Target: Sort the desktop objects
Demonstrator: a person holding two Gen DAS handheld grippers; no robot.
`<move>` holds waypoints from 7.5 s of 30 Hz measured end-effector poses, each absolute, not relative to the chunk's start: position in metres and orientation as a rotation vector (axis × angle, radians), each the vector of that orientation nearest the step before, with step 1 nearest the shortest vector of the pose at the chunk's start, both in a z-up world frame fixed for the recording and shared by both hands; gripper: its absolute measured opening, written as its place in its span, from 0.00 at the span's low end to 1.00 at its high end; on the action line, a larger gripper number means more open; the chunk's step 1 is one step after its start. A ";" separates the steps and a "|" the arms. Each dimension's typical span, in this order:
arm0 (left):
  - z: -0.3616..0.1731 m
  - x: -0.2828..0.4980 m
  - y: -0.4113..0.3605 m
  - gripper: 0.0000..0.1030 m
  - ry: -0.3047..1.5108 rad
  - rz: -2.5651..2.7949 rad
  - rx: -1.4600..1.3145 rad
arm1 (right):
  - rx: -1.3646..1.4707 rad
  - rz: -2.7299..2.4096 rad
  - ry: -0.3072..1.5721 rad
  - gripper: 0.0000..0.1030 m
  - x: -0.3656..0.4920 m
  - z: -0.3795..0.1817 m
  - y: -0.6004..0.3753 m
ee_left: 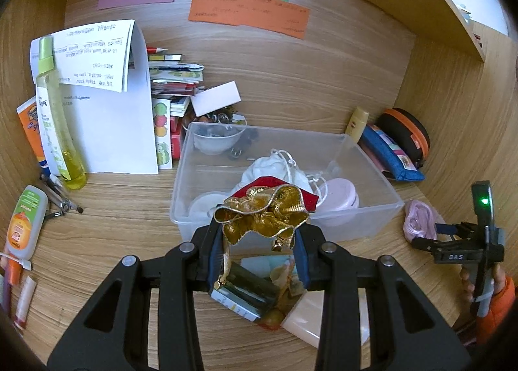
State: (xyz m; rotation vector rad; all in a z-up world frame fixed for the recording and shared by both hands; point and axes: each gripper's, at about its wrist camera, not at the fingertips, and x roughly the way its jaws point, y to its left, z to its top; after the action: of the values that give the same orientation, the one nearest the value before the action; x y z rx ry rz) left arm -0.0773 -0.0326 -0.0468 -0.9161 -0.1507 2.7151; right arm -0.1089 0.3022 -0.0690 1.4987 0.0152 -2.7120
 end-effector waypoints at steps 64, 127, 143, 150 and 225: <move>-0.062 -0.189 -0.015 0.38 -0.122 2.629 -1.131 | 1.087 -2.455 0.071 0.56 -0.185 -0.013 0.153; -0.084 -0.052 -0.066 0.94 -0.026 2.707 -1.205 | 1.137 -2.539 0.203 0.85 -0.075 -0.039 0.204; -0.110 -0.079 -0.043 0.94 -0.023 2.654 -1.252 | 1.195 -2.438 0.203 0.58 -0.071 -0.066 0.192; -0.105 -0.083 -0.039 0.84 -0.036 2.662 -1.210 | 1.202 -2.392 0.251 0.36 -0.074 -0.071 0.180; -0.036 -0.046 -0.037 0.55 -0.104 2.799 -0.865 | 0.902 -2.483 0.148 0.14 -0.074 -0.004 0.194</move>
State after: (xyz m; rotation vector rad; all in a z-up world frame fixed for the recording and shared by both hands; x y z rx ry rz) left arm -0.0457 -0.0369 -0.0361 -0.8651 -0.1037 2.7994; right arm -0.0738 0.1941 -0.0045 0.9016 0.1476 -2.4829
